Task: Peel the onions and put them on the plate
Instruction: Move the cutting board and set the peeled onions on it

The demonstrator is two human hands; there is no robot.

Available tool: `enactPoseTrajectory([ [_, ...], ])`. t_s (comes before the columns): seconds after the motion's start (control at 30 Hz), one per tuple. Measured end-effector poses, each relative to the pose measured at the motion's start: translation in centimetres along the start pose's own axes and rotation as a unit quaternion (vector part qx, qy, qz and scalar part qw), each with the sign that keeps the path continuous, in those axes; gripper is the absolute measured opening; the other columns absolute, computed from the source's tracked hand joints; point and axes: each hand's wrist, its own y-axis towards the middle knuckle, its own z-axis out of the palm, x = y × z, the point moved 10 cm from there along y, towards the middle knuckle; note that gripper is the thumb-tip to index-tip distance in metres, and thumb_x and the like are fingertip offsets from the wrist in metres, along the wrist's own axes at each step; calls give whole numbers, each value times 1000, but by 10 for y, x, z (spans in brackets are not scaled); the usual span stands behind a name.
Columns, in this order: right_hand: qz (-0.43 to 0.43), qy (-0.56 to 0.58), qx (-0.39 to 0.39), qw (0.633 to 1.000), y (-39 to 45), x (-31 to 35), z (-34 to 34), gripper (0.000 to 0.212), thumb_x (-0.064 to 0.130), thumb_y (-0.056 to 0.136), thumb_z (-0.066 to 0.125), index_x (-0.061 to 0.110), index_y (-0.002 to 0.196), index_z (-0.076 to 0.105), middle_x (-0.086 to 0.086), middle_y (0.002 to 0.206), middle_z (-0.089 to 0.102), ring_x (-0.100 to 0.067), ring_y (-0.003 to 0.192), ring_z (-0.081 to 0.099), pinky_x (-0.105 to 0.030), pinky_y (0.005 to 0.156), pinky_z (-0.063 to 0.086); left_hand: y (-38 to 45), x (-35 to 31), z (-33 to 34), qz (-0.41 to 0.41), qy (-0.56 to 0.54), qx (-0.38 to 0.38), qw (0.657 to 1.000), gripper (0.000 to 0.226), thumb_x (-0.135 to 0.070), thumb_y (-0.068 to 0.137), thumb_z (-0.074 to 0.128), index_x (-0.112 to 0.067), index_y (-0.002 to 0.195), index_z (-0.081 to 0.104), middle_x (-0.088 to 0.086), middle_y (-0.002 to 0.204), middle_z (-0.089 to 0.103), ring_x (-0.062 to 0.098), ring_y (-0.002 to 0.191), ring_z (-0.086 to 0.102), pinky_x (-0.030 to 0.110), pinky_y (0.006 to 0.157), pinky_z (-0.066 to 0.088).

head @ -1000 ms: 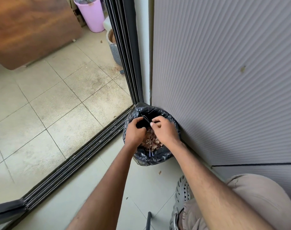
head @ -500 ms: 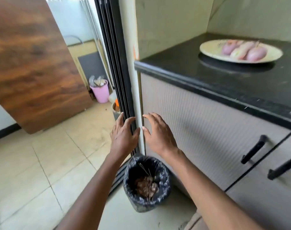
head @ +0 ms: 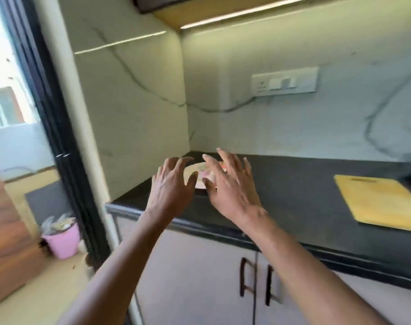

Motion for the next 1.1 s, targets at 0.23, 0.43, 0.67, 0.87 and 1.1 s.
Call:
enactPoseTrajectory([
  [0.23, 127, -131, 31, 983, -39, -173, -83, 52, 33, 97, 59, 23, 147, 47, -9, 153, 41, -33, 137, 43, -57, 118, 28, 26, -194, 143, 96, -132, 149, 975, 45, -37, 102, 53, -24, 144, 49, 9, 143, 47, 32, 130, 52, 42, 107, 42],
  [0.43, 278, -197, 92, 936, -102, -307, -134, 53, 39, 99, 54, 27, 149, 40, -5, 152, 39, -30, 135, 47, -45, 111, 35, 19, -322, 230, 153, -187, 242, 940, 42, -35, 102, 54, -22, 141, 53, 9, 142, 49, 30, 131, 52, 40, 109, 42],
  [0.67, 366, -181, 178, 895, -151, -385, -135, 50, 48, 100, 49, 24, 144, 44, -7, 141, 47, -29, 129, 49, -45, 103, 41, 24, -368, 309, 178, -141, 321, 920, 40, -33, 105, 49, -25, 143, 53, 5, 154, 42, 27, 134, 50, 42, 111, 44],
  [0.87, 347, -164, 277, 881, -165, -401, -106, 51, 56, 102, 39, 30, 145, 45, -3, 149, 45, -27, 135, 45, -45, 108, 37, 36, -369, 365, 235, -42, 406, 882, 49, -43, 108, 37, -29, 155, 38, -2, 166, 27, 23, 151, 29, 43, 124, 24],
  [1.1, 339, -204, 337, 854, -152, -426, -90, 52, 19, 103, 33, 34, 153, 35, 5, 156, 44, -24, 139, 44, -48, 110, 31, 50, -347, 353, 281, 57, 360, 887, 46, -51, 107, 31, -33, 140, 57, -3, 147, 52, 23, 134, 49, 44, 110, 41],
])
